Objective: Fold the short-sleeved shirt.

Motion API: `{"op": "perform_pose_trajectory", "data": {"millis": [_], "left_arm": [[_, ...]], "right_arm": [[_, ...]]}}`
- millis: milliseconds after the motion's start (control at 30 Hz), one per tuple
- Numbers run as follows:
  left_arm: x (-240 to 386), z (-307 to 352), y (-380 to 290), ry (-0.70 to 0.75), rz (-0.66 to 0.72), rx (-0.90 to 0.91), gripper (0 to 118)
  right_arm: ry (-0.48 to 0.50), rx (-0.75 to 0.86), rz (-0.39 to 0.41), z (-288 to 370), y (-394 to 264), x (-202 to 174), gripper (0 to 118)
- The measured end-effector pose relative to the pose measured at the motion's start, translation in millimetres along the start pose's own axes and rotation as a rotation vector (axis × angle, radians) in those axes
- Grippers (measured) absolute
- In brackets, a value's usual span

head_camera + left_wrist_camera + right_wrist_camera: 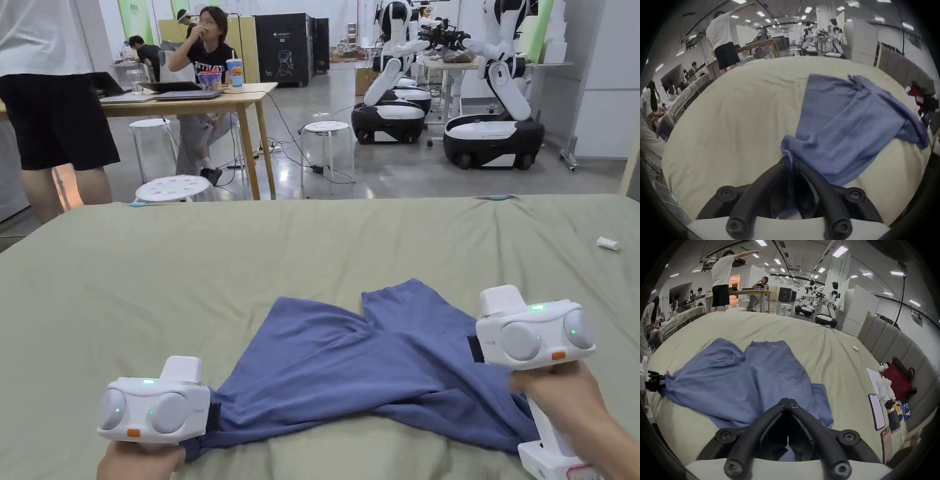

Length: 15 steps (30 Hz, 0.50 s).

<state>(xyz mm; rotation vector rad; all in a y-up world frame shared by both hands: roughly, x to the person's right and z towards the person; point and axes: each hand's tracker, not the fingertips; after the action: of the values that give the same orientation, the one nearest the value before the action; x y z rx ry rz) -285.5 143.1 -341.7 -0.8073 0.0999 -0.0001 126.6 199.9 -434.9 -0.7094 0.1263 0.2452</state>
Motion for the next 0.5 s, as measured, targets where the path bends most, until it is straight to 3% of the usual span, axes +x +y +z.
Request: {"op": "perform_pose_trajectory", "data": {"millis": [167,200,233,300,400,500], "left_arm": [[11.6,-11.4,24.3,-0.023,-0.021,0.035,3],[14.4,-13.9,27.5,-0.03,-0.029,0.041,3],[18.1,-17.8,31.6,-0.038,-0.035,0.043,3],[24.1,-26.0,36.6,-0.053,-0.044,0.044,3],[32.9,-40.7,39.9,-0.057,-0.063,0.029,3],[35.8,-54.3,41.7,-0.057,-0.052,0.006,3]], "right_arm": [[0.004,-0.018,-0.009,-30.2,42.7,22.5,1],[0.017,-0.016,-0.018,-39.1,50.2,26.8,11],[0.04,-0.018,-0.032,-50.5,59.4,31.4,28],[0.063,-0.049,-0.046,-74.0,76.4,40.0,73],[0.072,-0.112,-0.023,-112.6,95.0,43.2,82],[0.051,-0.146,-0.008,-145.1,102.4,44.5,80]]}}
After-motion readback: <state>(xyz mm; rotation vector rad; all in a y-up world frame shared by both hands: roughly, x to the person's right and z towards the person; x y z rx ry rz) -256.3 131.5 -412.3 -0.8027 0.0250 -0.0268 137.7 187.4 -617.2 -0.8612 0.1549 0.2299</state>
